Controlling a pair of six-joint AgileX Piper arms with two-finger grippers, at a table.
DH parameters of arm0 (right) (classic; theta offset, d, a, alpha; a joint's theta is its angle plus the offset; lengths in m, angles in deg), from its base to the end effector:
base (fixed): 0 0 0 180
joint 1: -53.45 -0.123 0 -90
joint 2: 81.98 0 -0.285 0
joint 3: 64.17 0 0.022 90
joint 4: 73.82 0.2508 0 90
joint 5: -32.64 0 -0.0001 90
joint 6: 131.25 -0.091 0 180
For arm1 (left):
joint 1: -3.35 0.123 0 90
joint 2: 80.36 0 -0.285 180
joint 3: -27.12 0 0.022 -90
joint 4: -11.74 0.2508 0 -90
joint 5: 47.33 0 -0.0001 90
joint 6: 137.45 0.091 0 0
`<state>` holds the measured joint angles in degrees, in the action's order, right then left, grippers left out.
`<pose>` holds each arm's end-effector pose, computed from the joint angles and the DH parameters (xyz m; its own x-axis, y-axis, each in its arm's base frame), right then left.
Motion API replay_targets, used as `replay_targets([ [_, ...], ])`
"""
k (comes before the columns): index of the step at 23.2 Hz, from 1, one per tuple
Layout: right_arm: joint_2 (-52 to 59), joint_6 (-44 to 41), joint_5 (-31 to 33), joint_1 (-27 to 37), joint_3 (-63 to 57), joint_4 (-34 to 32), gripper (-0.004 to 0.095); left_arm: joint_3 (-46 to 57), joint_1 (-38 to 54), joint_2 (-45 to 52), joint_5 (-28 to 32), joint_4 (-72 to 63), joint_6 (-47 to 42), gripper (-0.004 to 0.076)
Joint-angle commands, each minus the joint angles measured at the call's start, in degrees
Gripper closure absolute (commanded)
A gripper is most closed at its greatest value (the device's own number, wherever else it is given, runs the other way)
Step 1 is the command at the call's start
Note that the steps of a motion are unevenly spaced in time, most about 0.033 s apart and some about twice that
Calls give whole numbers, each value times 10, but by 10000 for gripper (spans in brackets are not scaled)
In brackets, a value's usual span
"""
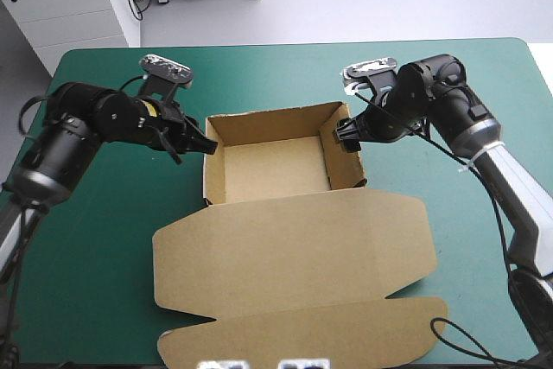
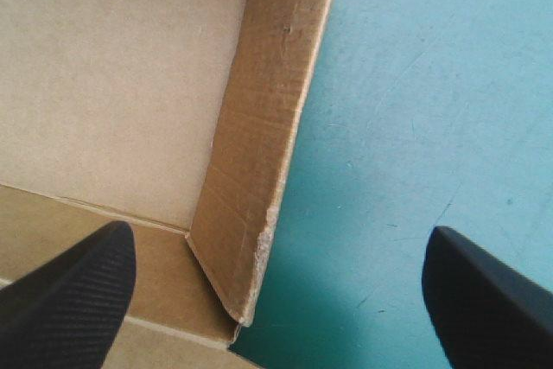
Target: Fold the box
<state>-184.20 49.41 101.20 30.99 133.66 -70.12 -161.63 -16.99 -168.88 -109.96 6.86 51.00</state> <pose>0.3205 0.1384 0.3670 -0.8276 -0.3291 -0.4547 -0.3966 0.9161 0.0590 0.2704 -0.1076 0.4022 -0.6956 0.3727 -0.6142 0.4678 0.8838 0.0066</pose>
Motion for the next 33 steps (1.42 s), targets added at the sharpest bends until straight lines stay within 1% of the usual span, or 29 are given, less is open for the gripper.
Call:
replay_targets([
  [1, 35, 7, -11, 3, 17, 2, 114, -19, -1, 71, -8, 17, 7, 683],
  [2, 35, 7, -11, 3, 17, 3, 126, -19, -1, 84, -25, 18, 21, 724],
  [6, 33, 7, -15, 3, 17, 14, 146, -14, -1, 135, -111, 18, 64, 731],
  [11, 33, 7, -15, 3, 16, 22, 148, 61, -1, 216, -111, 20, 74, 731],
  [13, 33, 7, -15, 3, 16, 22, 148, 110, -1, 251, -111, 20, 74, 731],
  [14, 32, 7, -16, 3, 16, 22, 148, 150, -1, 277, -111, 20, 74, 731],
  [16, 31, 7, -29, 3, 16, 22, 148, 209, -1, 312, -109, 20, 74, 731],
  [19, 10, 7, -37, 3, 16, 22, 148, 303, -1, 368, -76, 20, 73, 731],
  [21, -23, 7, -36, 3, 16, 22, 148, 368, -1, 406, -52, 20, 73, 731],
  [25, -71, 7, -41, 3, 16, 22, 151, 424, -1, 437, -50, 20, 73, 731],
  [27, -90, 7, -42, 3, 16, 22, 170, 433, -1, 444, -51, 20, 73, 731],
  [29, -108, 7, -42, 3, 16, 22, 213, 440, -1, 452, -50, 21, 70, 731],
  [33, -132, 7, -42, 3, 16, 25, 351, 443, -1, 462, -47, 22, 69, 731],
])
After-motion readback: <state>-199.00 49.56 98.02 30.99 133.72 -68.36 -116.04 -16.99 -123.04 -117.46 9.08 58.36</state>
